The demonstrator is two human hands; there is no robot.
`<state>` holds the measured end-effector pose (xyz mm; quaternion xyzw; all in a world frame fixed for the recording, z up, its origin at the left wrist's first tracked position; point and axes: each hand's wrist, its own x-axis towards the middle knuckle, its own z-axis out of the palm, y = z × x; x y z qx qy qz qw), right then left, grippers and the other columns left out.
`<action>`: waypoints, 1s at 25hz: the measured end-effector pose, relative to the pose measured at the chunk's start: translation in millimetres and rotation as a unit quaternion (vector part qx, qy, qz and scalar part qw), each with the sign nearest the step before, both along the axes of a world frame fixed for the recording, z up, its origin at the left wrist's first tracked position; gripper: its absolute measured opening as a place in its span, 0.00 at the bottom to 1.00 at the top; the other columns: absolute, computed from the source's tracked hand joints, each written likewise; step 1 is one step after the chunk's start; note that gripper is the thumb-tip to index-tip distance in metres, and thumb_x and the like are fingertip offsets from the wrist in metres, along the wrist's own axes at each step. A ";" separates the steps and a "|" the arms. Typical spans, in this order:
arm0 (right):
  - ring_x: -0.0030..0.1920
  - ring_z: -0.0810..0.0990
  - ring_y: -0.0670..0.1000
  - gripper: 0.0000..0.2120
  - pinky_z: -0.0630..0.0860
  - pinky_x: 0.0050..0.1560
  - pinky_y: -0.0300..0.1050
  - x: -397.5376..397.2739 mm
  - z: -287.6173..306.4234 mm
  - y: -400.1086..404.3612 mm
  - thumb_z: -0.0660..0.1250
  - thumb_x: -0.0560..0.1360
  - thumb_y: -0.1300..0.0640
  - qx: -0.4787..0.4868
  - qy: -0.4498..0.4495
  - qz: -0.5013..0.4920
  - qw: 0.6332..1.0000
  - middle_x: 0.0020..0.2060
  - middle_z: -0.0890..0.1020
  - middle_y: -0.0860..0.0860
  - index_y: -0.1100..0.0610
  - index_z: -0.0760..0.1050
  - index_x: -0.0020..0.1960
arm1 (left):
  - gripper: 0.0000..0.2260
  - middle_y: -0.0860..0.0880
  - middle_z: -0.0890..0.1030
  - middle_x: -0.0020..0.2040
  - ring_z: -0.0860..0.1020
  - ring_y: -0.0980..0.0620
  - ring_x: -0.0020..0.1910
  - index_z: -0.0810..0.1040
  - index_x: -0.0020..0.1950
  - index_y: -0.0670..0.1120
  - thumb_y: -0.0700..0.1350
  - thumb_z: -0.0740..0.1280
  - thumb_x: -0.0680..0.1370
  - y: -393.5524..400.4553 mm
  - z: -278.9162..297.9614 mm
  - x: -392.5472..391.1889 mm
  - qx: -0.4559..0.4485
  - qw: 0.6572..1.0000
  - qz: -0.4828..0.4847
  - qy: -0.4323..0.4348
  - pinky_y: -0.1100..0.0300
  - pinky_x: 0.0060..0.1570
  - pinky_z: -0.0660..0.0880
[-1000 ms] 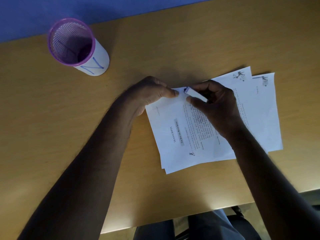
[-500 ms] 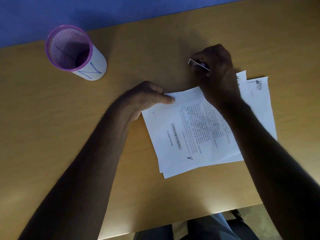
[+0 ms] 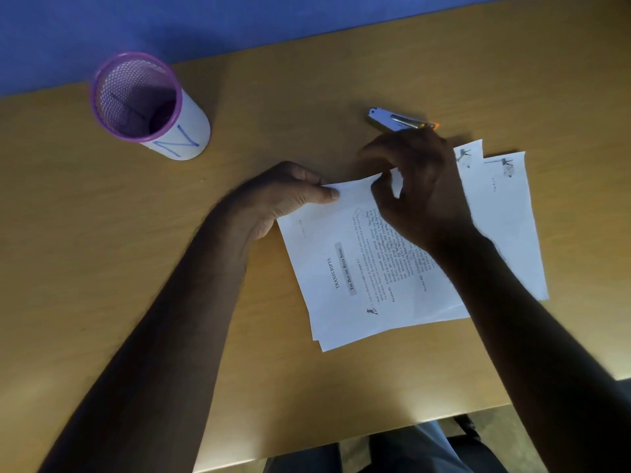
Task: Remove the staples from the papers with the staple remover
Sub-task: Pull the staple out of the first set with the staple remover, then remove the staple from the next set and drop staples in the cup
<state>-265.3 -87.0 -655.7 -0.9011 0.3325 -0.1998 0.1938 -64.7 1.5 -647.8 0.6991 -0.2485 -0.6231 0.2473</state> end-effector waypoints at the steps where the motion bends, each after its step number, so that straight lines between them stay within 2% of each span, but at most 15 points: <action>1: 0.59 0.81 0.58 0.13 0.74 0.66 0.56 -2.6 0.9 4.9 0.66 0.73 0.61 0.009 0.032 0.007 0.999 0.54 0.86 0.51 0.55 0.82 0.56 | 0.04 0.53 0.89 0.47 0.86 0.62 0.39 0.88 0.48 0.50 0.42 0.74 0.78 0.2 0.5 0.4 0.001 1.000 -0.003 -0.003 0.76 0.37 0.76; 4: 0.65 0.79 0.59 0.14 0.69 0.70 0.54 -9.8 -0.4 9.9 0.67 0.74 0.54 0.011 0.097 0.008 0.995 0.56 0.85 0.53 0.55 0.81 0.58 | 0.05 0.56 0.89 0.42 0.84 0.64 0.36 0.87 0.47 0.51 0.42 0.73 0.79 1.6 3.0 0.3 -0.005 1.000 -0.001 -0.016 0.76 0.34 0.74; 7: 0.64 0.80 0.57 0.12 0.69 0.71 0.55 -16.2 4.2 10.5 0.68 0.77 0.50 0.021 0.114 -0.002 0.993 0.57 0.86 0.52 0.54 0.81 0.57 | 0.04 0.54 0.89 0.43 0.84 0.62 0.37 0.87 0.49 0.49 0.42 0.72 0.79 4.4 6.3 -2.3 -0.022 0.999 0.023 -0.024 0.73 0.36 0.77; 10: 0.60 0.82 0.55 0.09 0.74 0.65 0.54 -22.5 14.7 11.5 0.68 0.79 0.50 0.050 0.108 -0.022 0.993 0.55 0.86 0.50 0.53 0.81 0.56 | 0.05 0.51 0.88 0.44 0.83 0.61 0.40 0.87 0.51 0.47 0.41 0.73 0.78 10.8 6.5 -9.8 -0.116 0.983 0.110 -0.087 0.68 0.42 0.77; 12: 0.56 0.83 0.54 0.07 0.79 0.59 0.55 -27.7 25.1 14.5 0.70 0.80 0.51 0.074 0.090 -0.053 0.992 0.54 0.86 0.49 0.52 0.81 0.56 | 0.07 0.52 0.88 0.46 0.84 0.60 0.44 0.87 0.53 0.47 0.42 0.71 0.77 16.5 10.0 -18.1 -0.195 0.940 0.189 -0.210 0.62 0.48 0.80; 14: 0.53 0.83 0.52 0.07 0.81 0.53 0.52 -32.4 36.4 18.3 0.72 0.79 0.51 0.095 0.076 -0.103 0.987 0.53 0.85 0.48 0.51 0.81 0.56 | 0.10 0.54 0.86 0.51 0.83 0.56 0.52 0.86 0.55 0.48 0.44 0.69 0.76 23.8 15.6 -31.0 -0.247 0.865 0.250 -0.357 0.51 0.56 0.80; 15: 0.52 0.83 0.51 0.06 0.81 0.51 0.51 -34.3 42.2 20.5 0.72 0.79 0.51 0.105 0.070 -0.133 0.983 0.51 0.85 0.47 0.50 0.81 0.55 | 0.10 0.54 0.84 0.53 0.82 0.54 0.54 0.85 0.55 0.48 0.44 0.68 0.76 27.1 19.6 -40.5 -0.265 0.835 0.269 -0.400 0.47 0.57 0.79; 16: 0.50 0.84 0.50 0.05 0.81 0.49 0.51 -35.6 48.1 23.1 0.71 0.79 0.50 0.120 0.064 -0.164 0.977 0.50 0.85 0.45 0.49 0.81 0.54 | 0.09 0.54 0.83 0.53 0.81 0.52 0.54 0.84 0.55 0.48 0.43 0.68 0.76 29.3 24.0 -52.3 -0.278 0.825 0.277 -0.406 0.47 0.55 0.79; 17: 0.47 0.84 0.50 0.05 0.81 0.47 0.50 -36.5 54.2 26.1 0.71 0.79 0.49 0.137 0.056 -0.191 0.970 0.48 0.85 0.43 0.49 0.81 0.53 | 0.09 0.54 0.82 0.54 0.81 0.52 0.53 0.83 0.56 0.47 0.43 0.69 0.77 29.7 29.9 -66.2 -0.284 0.838 0.281 -0.372 0.49 0.52 0.80; 19: 0.43 0.85 0.47 0.04 0.81 0.44 0.47 -34.6 68.3 35.3 0.72 0.80 0.49 0.172 0.036 -0.217 0.960 0.46 0.84 0.40 0.48 0.81 0.52 | 0.09 0.54 0.82 0.57 0.81 0.56 0.53 0.82 0.59 0.47 0.46 0.70 0.80 28.6 42.8 -95.0 -0.258 0.891 0.274 -0.253 0.62 0.45 0.80; 20: 0.43 0.85 0.44 0.03 0.81 0.42 0.45 -32.5 75.5 42.1 0.72 0.80 0.50 0.187 0.023 -0.216 0.958 0.46 0.84 0.39 0.47 0.81 0.52 | 0.11 0.55 0.81 0.60 0.81 0.57 0.56 0.81 0.62 0.48 0.48 0.71 0.80 27.6 49.2 -107.1 -0.241 0.910 0.264 -0.210 0.68 0.45 0.79; 21: 0.44 0.85 0.42 0.03 0.82 0.40 0.44 -30.2 81.5 50.4 0.72 0.80 0.51 0.204 0.009 -0.210 0.956 0.48 0.85 0.39 0.48 0.81 0.53 | 0.13 0.56 0.81 0.61 0.81 0.58 0.58 0.80 0.63 0.49 0.51 0.72 0.80 26.6 52.4 -115.6 -0.226 0.922 0.261 -0.175 0.68 0.49 0.79; 23: 0.48 0.86 0.41 0.05 0.84 0.40 0.43 -27.0 87.1 69.8 0.72 0.79 0.53 0.237 -0.020 -0.188 0.953 0.52 0.86 0.42 0.50 0.81 0.55 | 0.15 0.58 0.81 0.62 0.81 0.59 0.60 0.79 0.63 0.52 0.55 0.73 0.78 24.9 58.3 -124.5 -0.199 0.929 0.291 -0.115 0.58 0.57 0.82; 25: 0.52 0.86 0.41 0.09 0.85 0.44 0.47 -24.5 85.9 88.5 0.73 0.78 0.52 0.260 -0.040 -0.166 0.950 0.53 0.86 0.42 0.50 0.80 0.58 | 0.12 0.56 0.84 0.57 0.84 0.57 0.56 0.81 0.59 0.51 0.53 0.74 0.78 27.5 60.2 -123.3 -0.185 0.922 0.331 -0.080 0.48 0.57 0.83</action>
